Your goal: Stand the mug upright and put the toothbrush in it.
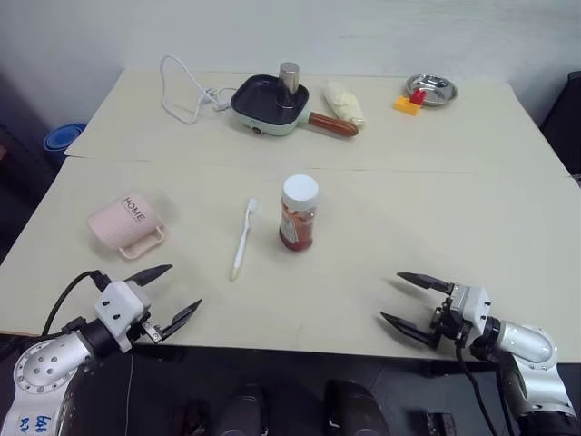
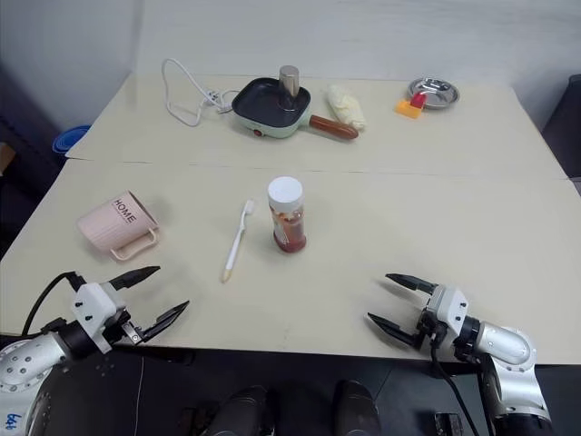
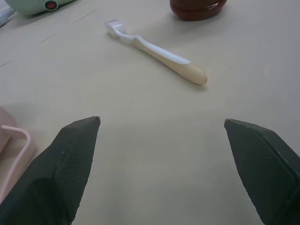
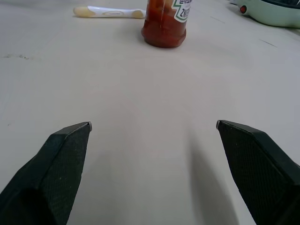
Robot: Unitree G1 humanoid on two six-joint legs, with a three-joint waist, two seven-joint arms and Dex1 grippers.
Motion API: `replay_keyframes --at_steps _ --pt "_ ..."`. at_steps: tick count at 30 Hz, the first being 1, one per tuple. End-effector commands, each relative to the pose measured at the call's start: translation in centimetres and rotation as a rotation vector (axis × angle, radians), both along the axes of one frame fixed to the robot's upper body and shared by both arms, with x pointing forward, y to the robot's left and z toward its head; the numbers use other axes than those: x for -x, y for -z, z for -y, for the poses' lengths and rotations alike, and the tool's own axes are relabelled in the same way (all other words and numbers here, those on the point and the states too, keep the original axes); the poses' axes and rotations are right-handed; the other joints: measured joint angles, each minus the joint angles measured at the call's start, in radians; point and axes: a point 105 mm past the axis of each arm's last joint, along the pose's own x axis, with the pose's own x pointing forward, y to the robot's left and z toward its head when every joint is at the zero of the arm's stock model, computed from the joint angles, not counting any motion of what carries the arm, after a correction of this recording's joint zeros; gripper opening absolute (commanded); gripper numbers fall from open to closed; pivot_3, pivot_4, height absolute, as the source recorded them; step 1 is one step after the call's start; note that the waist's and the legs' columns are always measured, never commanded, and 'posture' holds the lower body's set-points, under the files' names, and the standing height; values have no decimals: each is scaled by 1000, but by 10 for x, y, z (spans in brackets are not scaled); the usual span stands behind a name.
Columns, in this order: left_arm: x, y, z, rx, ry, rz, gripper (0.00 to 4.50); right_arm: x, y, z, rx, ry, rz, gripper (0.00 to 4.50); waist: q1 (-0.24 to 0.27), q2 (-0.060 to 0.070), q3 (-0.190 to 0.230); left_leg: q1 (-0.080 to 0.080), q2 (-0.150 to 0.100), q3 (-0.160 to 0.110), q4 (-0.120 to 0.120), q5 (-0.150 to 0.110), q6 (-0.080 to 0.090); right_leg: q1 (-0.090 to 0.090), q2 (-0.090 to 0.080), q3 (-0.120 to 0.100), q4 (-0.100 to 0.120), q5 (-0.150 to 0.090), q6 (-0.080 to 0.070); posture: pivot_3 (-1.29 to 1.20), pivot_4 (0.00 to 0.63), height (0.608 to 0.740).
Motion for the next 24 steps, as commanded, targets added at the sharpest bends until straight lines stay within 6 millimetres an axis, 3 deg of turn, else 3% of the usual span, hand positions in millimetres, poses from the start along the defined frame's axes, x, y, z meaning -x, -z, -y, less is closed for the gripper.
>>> replay_keyframes --at_steps 1,18,20,22,24 --pt "2 -5 1 -21 12 26 4500 1 -8 0 -11 -2 31 4463 0 0 0 0 0 0 0 0 0 0 0 0 0 0 0 0 150 740" --pt "7 -11 9 82 66 -13 4500 -5 -16 -8 -40 -7 57 4463 0 0 0 0 0 0 0 0 0 0 0 0 0 0 0 0 150 740" --pt "7 -11 9 86 67 -13 4500 -7 -23 -17 -59 -29 71 4463 0 0 0 0 0 0 0 0 0 0 0 0 0 0 0 0 150 740" --pt "7 -13 10 97 76 -15 4500 -6 -31 -40 -38 -106 77 4463 -2 0 0 0 0 0 1 0 0 0 0 0 1 0 0 0 150 740" --pt "9 -18 13 133 104 -18 4500 -18 -43 -60 -113 -64 36 4463 -5 0 0 0 1 1 0 0 0 -1 1 1 1 0 0 0 150 740"
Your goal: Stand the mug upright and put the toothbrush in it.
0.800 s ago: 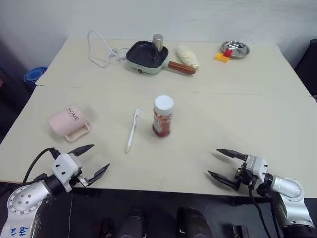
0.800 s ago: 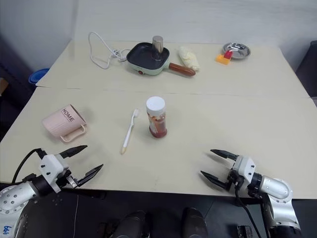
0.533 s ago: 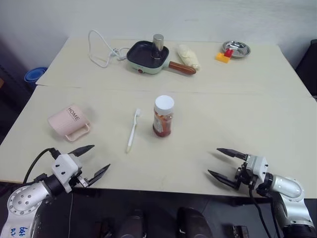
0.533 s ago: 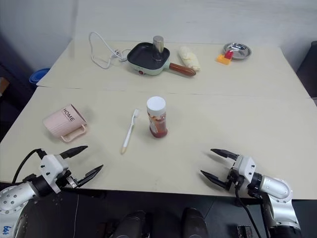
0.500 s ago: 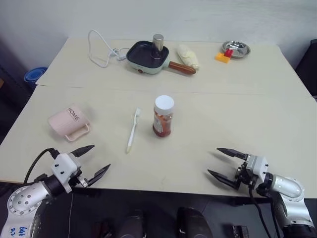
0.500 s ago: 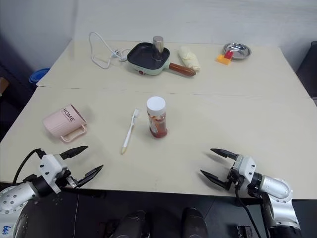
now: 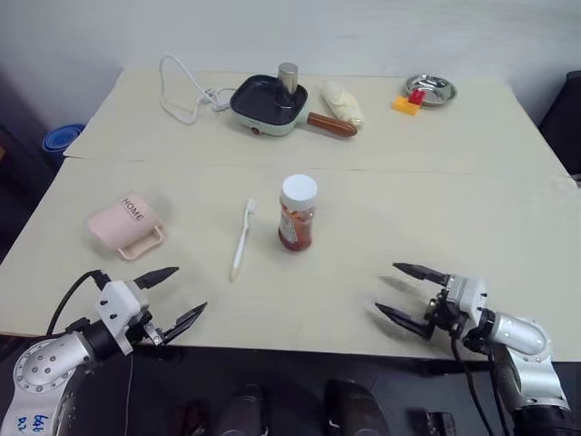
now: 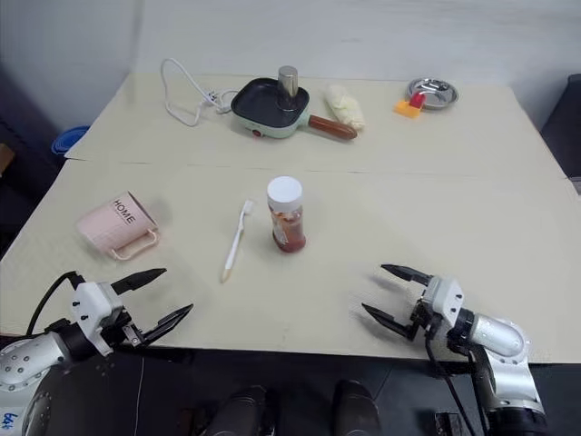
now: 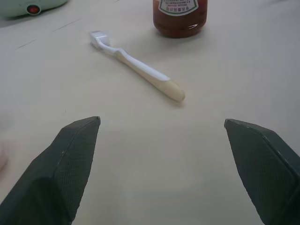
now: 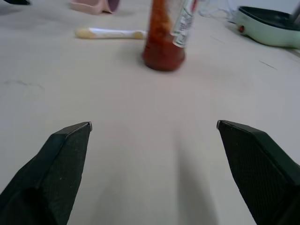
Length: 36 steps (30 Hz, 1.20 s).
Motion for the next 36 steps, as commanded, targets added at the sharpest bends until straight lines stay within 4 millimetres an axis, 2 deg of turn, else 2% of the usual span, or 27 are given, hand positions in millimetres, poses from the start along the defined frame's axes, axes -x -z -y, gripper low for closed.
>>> replay_keyframes --at_steps 1,4,7,11,14,17,20,21,24,26,29,30,31,33,35,36 --pt "5 -18 6 59 56 30 4500 -15 -29 -35 -106 27 -9 4463 -1 0 0 0 0 0 0 0 0 0 0 0 0 0 0 0 150 740" --pt "8 -29 14 128 106 20 4500 -28 -41 -59 -176 66 -67 4463 3 0 0 0 1 0 0 0 -1 -1 0 5 1 0 0 0 150 740" --pt "10 -32 22 139 140 -11 4500 -44 -39 -80 -162 138 -136 4463 5 0 0 -2 0 -2 0 0 -1 -1 0 8 1 -1 -1 0 150 740" --pt "11 -36 28 145 157 -14 4500 -62 -47 -116 -263 166 -188 4463 1 0 0 -2 -1 -1 0 0 -1 -2 0 8 0 -1 -1 0 150 740" --pt "13 -38 30 156 164 -13 4500 -73 -49 -143 -271 162 -178 4463 -6 0 0 -3 -1 3 0 1 -2 -7 1 7 4 -1 -1 0 150 740" --pt "13 -41 36 167 192 -9 4500 -83 -54 -158 -284 169 -130 4463 -14 0 0 -3 -1 6 0 1 -1 -10 2 8 7 -1 -1 0 150 740" --pt "11 -45 40 172 212 6 4500 -93 -57 -157 -332 214 -122 3937 -16 -1 0 -5 -2 9 0 1 -1 -14 1 11 9 -1 -1 0 150 740" --pt "9 -47 41 174 217 14 4500 -95 -58 -155 -345 220 -118 3618 -16 -1 0 -6 -2 9 0 2 -1 -14 1 11 10 -1 -1 0 150 740" --pt "2 -50 48 191 228 35 4500 -94 -68 -128 -352 215 -74 2670 -19 -1 0 -6 -2 9 0 2 0 -14 1 11 10 -1 -1 0 150 740" --pt "0 -50 51 198 231 37 4500 -95 -75 -110 -380 232 -55 2256 -20 -1 0 -6 -2 9 0 2 0 -15 1 12 9 -1 -1 0 150 740" --pt "-2 -42 54 205 235 30 4500 -96 -94 -40 -412 345 50 2163 -18 -1 0 -6 -2 10 0 2 0 -15 1 12 9 -1 -1 0 150 740" --pt "-2 -41 55 206 235 30 4500 -95 -96 -26 -395 371 69 2163 -17 -1 0 -7 -2 10 0 2 0 -15 1 12 9 -1 -1 0 150 740" --pt "-3 -39 54 209 231 30 4500 -98 -91 -6 -346 435 69 2163 -17 -1 0 -7 -2 11 0 2 0 -15 1 12 8 -1 -1 0 150 740" --pt "-7 -37 51 217 206 39 4500 -102 -78 64 -197 634 84 2163 -17 -1 0 -6 -2 12 0 2 1 -15 1 13 9 -1 -1 0 150 740" --pt "-9 -34 49 216 198 40 4500 -100 -70 106 -144 738 83 2163 -13 -2 0 -5 -2 14 0 2 1 -15 0 14 9 -1 -1 0 150 740" --pt "-10 -33 49 214 200 39 4500 -100 -63 120 -129 772 59 2163 -13 -2 1 -5 -2 15 0 2 2 -15 0 14 9 0 -1 0 150 740"
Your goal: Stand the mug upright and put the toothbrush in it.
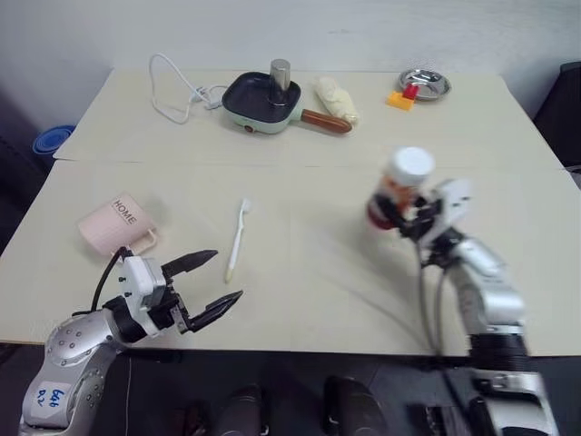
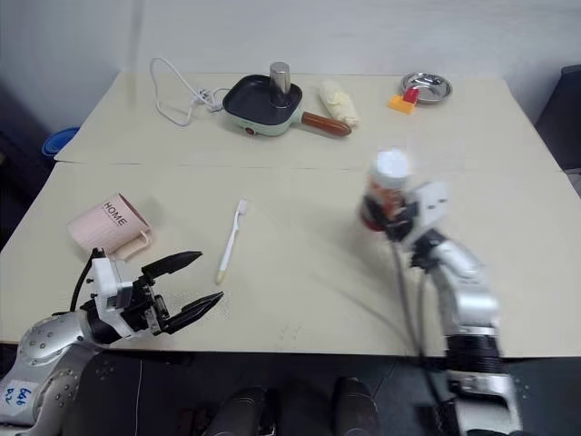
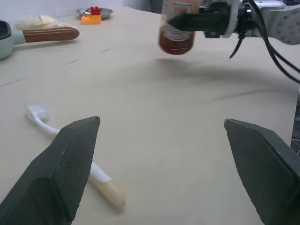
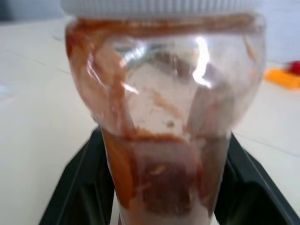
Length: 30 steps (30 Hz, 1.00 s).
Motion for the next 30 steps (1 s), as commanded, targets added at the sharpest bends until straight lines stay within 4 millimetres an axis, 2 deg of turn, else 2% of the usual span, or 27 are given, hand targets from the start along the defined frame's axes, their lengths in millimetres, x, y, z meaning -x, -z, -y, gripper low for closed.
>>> replay_keyframes --at_steps 1,3,6,9,10,13,16,18,20,23,26,30 --pt "-3 -2 0 -12 -1 36 4500 3 9 50 4 127 -1 2163 -2 -1 0 1 0 2 0 0 0 0 0 1 0 0 0 0 150 740" --pt "-6 -4 2 -8 4 47 4500 1 21 61 -46 152 -41 2163 -16 -1 0 4 2 5 -1 0 0 0 1 3 1 0 0 0 150 740" --pt "-9 -8 5 2 7 58 4500 -4 35 66 -142 176 -74 3117 -18 -3 -1 7 3 7 0 0 -1 1 1 5 2 0 0 0 150 740" --pt "-10 -7 3 -2 7 56 4500 -2 40 71 -141 195 -68 4231 -11 -3 -1 5 3 6 0 0 -1 0 1 5 3 0 0 0 150 740" --pt "-10 -7 1 -7 5 56 4500 1 40 74 -134 198 -64 4461 -10 -3 -1 4 3 6 0 0 -1 -1 1 5 2 0 0 0 150 740" --pt "-12 -10 -3 -18 -9 79 4500 18 38 91 -124 247 -52 4461 0 -2 -1 3 2 6 0 0 0 -1 0 5 1 0 0 0 150 740" --pt "-15 -12 -9 -19 -33 83 4500 50 33 96 -86 216 2 4461 21 -2 -1 3 2 5 0 0 0 0 0 5 0 1 1 0 150 740" --pt "-18 -9 -20 -28 -79 77 4500 78 31 81 -39 92 42 4461 23 -2 -1 2 2 5 0 -1 1 0 0 5 0 1 1 0 150 740" --pt "-22 -5 -40 -61 -167 74 4500 103 38 60 -7 -53 6 4461 22 -2 -1 3 2 6 0 -1 1 0 0 5 -1 1 1 0 150 740" --pt "-19 -1 -71 -76 -292 56 4500 123 45 29 24 -226 -41 4461 5 -3 -1 6 4 8 -1 -2 1 0 1 7 -3 1 1 0 150 740" --pt "-1 8 -108 -138 -399 -32 4500 133 39 -13 -18 -464 -21 4461 -17 -3 -1 7 6 9 -1 -4 0 0 1 9 -3 1 1 0 150 740" --pt "21 14 -141 -229 -497 -109 4500 129 33 -48 -40 -604 27 4461 -10 -3 -1 7 12 10 0 -6 -5 -1 4 9 -2 0 -2 0 150 740"
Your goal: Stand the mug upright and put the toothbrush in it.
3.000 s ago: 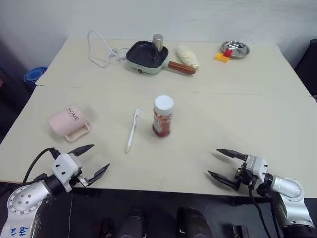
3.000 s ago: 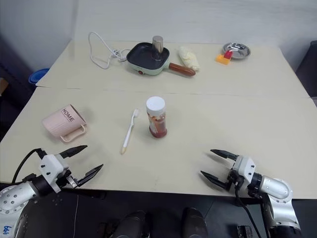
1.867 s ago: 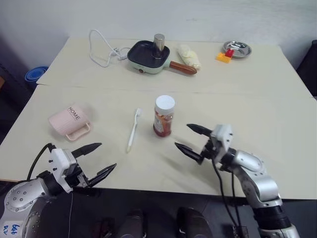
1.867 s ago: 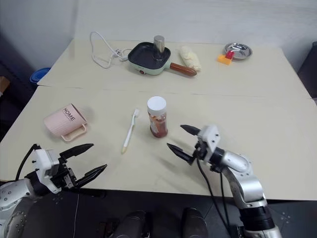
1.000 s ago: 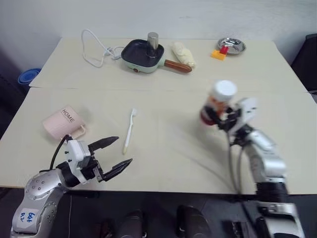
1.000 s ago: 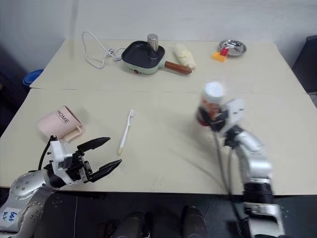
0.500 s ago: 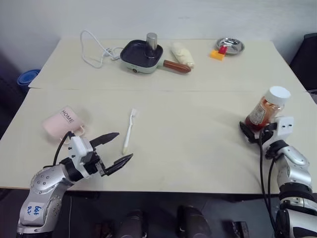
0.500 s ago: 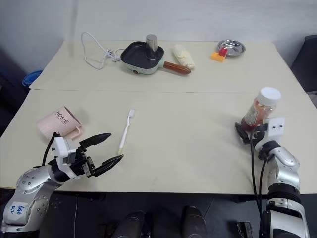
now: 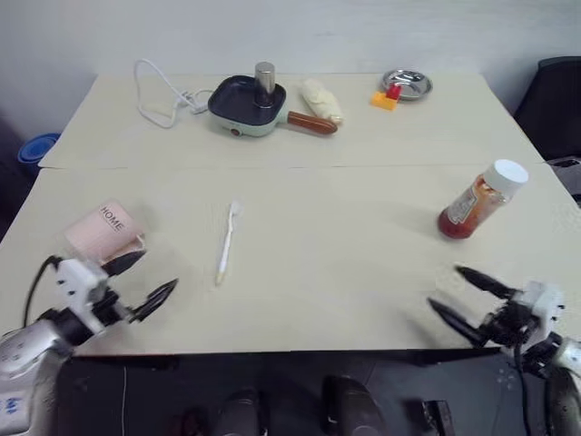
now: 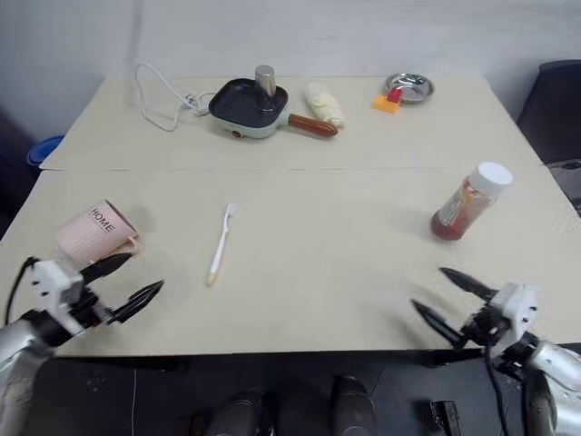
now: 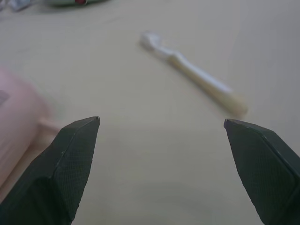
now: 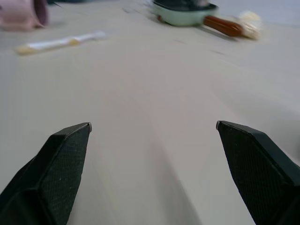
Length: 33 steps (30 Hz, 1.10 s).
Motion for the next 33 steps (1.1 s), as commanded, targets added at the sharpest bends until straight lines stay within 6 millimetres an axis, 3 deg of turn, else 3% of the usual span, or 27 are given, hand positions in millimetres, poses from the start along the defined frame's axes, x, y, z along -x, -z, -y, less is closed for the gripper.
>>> replay_keyframes --at_steps 1,3,7,13,19,25,30,33 --pt "18 -4 -31 -74 -111 -32 4500 -1 -12 -32 -16 -141 73 4461 4 0 0 0 0 0 0 0 0 0 0 0 0 0 0 0 150 740" --pt "35 0 -50 -119 -202 -109 4500 -8 -14 -49 -27 -187 115 4461 5 -3 -1 -1 0 0 0 -1 0 -1 -1 0 -1 -1 -2 0 150 740" --pt "43 -7 -50 -155 -250 -146 4500 -19 -16 -64 -21 -217 162 4461 15 -3 -1 -2 -1 -1 1 -3 1 -1 -2 0 -1 -1 -2 0 150 740" --pt "9 -27 -19 -160 -203 -149 4500 -22 -15 -71 3 -251 168 4461 41 -5 -2 -3 -2 -3 3 -3 1 -1 -4 5 -2 -1 -3 0 150 740" --pt "-30 -22 -2 -203 -180 -268 4500 -26 -13 -70 13 -241 170 4461 24 -4 -2 -2 -1 0 2 -2 -1 -3 4 3 4 -1 -4 0 150 740" --pt "-66 -15 -1 -261 -176 -372 4500 -23 -9 -66 5 -219 169 4461 25 -4 -2 -2 1 4 2 -2 -2 -4 9 5 4 -1 -4 0 150 740" --pt "-79 -8 -9 -295 -209 -482 4500 -22 -5 -64 -7 -196 169 4461 27 -4 -2 -2 2 5 3 -2 -2 -4 10 6 5 -1 -3 0 150 740" --pt "-79 1 -11 -322 -173 -550 3896 -21 -1 -62 -6 -186 169 4500 26 -4 -2 0 2 7 3 -2 -2 -5 11 9 6 -1 -3 0 150 740"
